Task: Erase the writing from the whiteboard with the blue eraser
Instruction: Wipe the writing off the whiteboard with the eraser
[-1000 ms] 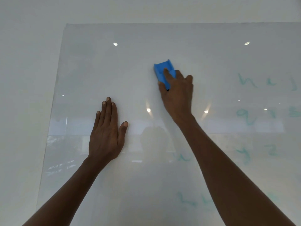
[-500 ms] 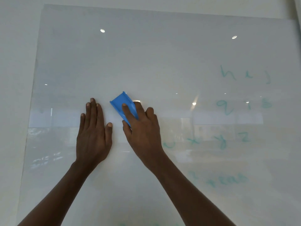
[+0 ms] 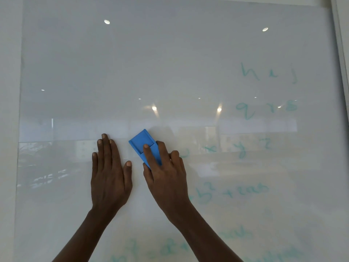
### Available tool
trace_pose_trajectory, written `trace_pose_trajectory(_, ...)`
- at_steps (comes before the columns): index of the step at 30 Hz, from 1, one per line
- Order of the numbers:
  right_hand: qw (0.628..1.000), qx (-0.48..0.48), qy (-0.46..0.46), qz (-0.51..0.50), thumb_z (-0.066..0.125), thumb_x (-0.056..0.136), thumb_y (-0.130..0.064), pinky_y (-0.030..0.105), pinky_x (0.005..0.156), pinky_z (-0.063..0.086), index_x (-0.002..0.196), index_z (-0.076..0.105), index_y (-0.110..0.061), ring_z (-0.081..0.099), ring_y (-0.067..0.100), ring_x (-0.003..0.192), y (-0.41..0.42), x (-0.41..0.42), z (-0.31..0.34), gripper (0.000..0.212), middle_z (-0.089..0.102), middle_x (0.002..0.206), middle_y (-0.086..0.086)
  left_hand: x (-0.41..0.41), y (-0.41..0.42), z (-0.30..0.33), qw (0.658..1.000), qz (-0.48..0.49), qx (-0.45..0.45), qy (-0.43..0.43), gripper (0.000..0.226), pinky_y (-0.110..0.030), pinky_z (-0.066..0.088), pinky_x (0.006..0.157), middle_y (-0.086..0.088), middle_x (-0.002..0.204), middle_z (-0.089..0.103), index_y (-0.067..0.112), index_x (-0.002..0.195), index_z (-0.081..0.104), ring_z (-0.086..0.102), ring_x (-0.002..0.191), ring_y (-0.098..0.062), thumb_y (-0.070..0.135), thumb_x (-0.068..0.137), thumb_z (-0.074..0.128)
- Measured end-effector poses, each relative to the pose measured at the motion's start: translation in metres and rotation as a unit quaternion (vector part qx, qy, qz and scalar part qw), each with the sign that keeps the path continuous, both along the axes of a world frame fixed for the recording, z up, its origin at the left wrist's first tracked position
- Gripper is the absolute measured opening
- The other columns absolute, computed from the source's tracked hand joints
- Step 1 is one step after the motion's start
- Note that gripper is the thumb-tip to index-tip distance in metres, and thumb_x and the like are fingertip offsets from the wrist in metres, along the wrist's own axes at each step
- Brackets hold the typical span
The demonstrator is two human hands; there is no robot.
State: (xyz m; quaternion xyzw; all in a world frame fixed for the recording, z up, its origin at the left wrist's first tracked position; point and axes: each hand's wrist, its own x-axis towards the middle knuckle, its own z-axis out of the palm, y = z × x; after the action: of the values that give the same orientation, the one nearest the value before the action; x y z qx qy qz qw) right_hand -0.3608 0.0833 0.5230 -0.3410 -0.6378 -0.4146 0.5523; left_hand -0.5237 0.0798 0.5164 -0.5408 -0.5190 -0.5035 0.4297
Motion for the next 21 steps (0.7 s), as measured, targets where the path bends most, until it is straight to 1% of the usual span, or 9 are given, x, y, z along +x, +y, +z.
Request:
trace_pose_trajectory(3, 1.0, 0.024, -0.004, -0.001, 0.049, 0.099, -0.041, 0.031, 0.078, 0.05, 0.139, 0.054, -0.021, 0.053, 0.022, 0.089, 0.005, 0.006, 0.0, 0.045, 0.058, 0.133, 0.01, 0.0, -0.001, 0.0, 1.0, 0.001, 0.003, 0.0, 0.073, -0.035, -0.001, 0.129, -0.012, 0.172, -0.002, 0.003, 0.163, 0.0, -0.001, 0.16, -0.025, 0.038, 0.105, 0.026)
trace_pose_trajectory(6, 0.999, 0.041, 0.009, 0.013, 0.049, 0.1, -0.037, 0.034, 0.076, 0.049, 0.138, 0.056, -0.019, 0.05, 0.024, 0.085, 0.009, 0.019, 0.002, 0.042, 0.059, 0.133, 0.012, 0.0, -0.001, 0.0, 1.0, 0.0, 0.008, 0.001, 0.073, -0.036, 0.001, 0.129, -0.013, 0.172, 0.0, 0.002, 0.163, 0.001, 0.0, 0.16, -0.026, 0.039, 0.105, 0.027)
trace_pose_trajectory(14, 0.996, 0.061, 0.046, 0.037, 0.059, 0.096, -0.029, 0.039, 0.075, 0.049, 0.135, 0.06, -0.015, 0.047, 0.028, 0.079, 0.019, 0.075, 0.011, 0.041, 0.06, 0.13, 0.015, 0.0, -0.002, 0.0, 1.0, 0.008, 0.006, 0.0, 0.071, -0.041, 0.005, 0.129, -0.015, 0.172, 0.001, -0.002, 0.162, 0.008, -0.001, 0.16, -0.027, 0.038, 0.105, 0.026)
trace_pose_trajectory(18, 0.994, 0.059, 0.084, 0.033, 0.061, 0.095, -0.027, 0.04, 0.074, 0.048, 0.135, 0.06, -0.014, 0.041, 0.029, 0.079, 0.029, 0.109, 0.009, 0.042, 0.059, 0.132, 0.014, 0.0, -0.002, -0.001, 1.0, 0.004, 0.002, -0.002, 0.071, -0.043, 0.006, 0.129, -0.015, 0.172, 0.0, -0.001, 0.162, 0.007, -0.002, 0.16, -0.027, 0.038, 0.105, 0.026)
trace_pose_trajectory(21, 0.992, 0.049, 0.116, 0.03, 0.058, 0.096, -0.028, 0.04, 0.074, 0.048, 0.137, 0.059, -0.014, 0.037, 0.025, 0.081, 0.034, 0.135, 0.005, 0.043, 0.059, 0.133, 0.013, 0.0, -0.002, -0.001, 1.0, 0.004, 0.005, 0.0, 0.072, -0.042, 0.005, 0.13, -0.015, 0.172, -0.001, -0.001, 0.162, 0.006, -0.002, 0.16, -0.027, 0.038, 0.106, 0.025)
